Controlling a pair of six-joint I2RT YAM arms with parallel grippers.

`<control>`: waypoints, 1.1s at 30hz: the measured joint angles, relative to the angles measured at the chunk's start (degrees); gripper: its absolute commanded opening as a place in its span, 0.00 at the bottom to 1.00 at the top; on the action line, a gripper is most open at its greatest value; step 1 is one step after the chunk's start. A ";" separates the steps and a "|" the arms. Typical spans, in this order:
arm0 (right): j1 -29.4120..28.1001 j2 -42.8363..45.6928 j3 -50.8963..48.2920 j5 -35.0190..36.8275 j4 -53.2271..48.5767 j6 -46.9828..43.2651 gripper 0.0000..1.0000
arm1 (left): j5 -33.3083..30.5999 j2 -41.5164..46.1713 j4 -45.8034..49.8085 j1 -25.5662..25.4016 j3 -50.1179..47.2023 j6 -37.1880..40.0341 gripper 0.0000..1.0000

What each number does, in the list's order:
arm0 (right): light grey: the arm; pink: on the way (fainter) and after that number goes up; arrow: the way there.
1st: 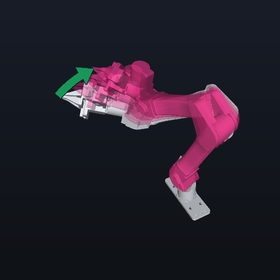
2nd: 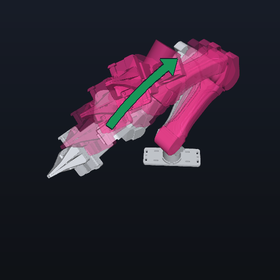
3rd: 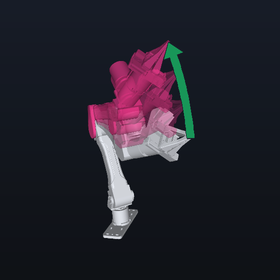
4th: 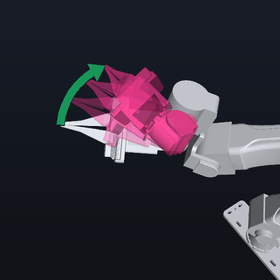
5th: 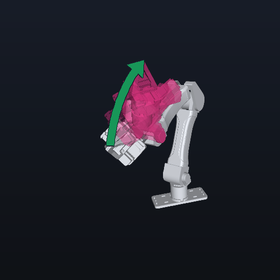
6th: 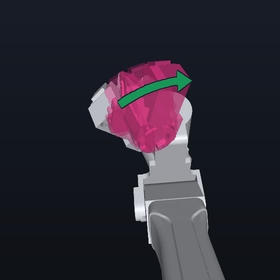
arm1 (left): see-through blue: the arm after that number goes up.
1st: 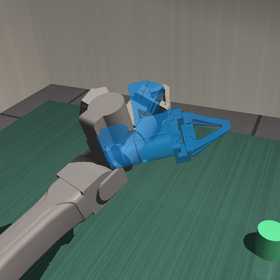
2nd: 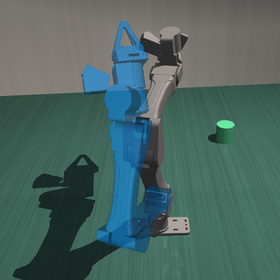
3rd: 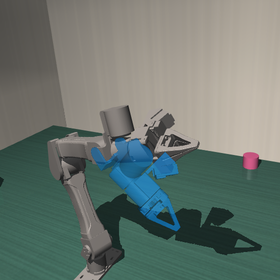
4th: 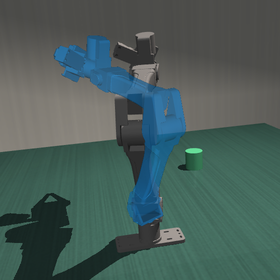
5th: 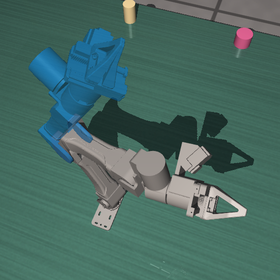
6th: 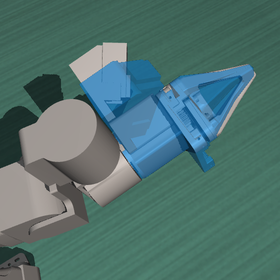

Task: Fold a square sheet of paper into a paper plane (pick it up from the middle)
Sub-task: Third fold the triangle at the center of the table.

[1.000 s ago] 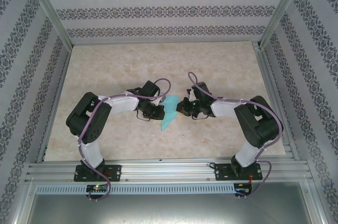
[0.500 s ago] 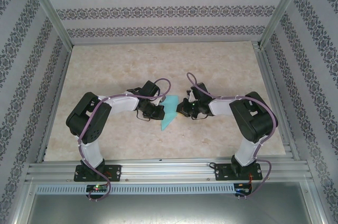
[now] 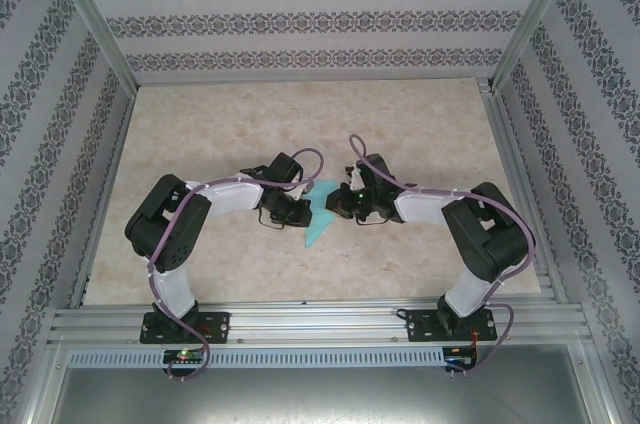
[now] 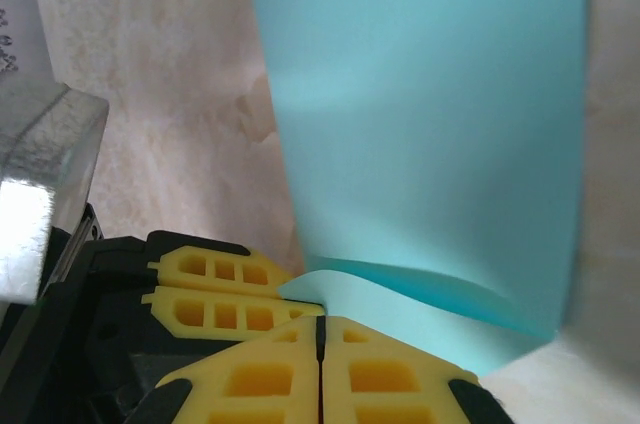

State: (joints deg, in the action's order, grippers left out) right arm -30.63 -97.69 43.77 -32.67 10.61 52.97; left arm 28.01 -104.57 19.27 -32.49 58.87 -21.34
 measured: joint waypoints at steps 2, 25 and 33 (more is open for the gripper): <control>-0.76 -1.51 0.00 -0.28 1.09 0.74 0.08 | 0.00 -0.02 0.02 0.00 0.02 0.00 0.11; -1.38 -5.64 -0.04 0.66 1.68 -0.85 0.07 | -3.87 13.46 6.19 0.00 0.94 -7.21 0.21; -1.36 -5.77 -0.04 0.61 1.84 -0.85 0.08 | 7.17 7.96 0.07 -2.69 0.66 -13.53 0.15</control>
State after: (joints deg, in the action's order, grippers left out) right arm -31.99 -103.46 43.72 -32.05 12.45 52.12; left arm 35.18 -96.62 19.33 -35.18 59.53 -34.87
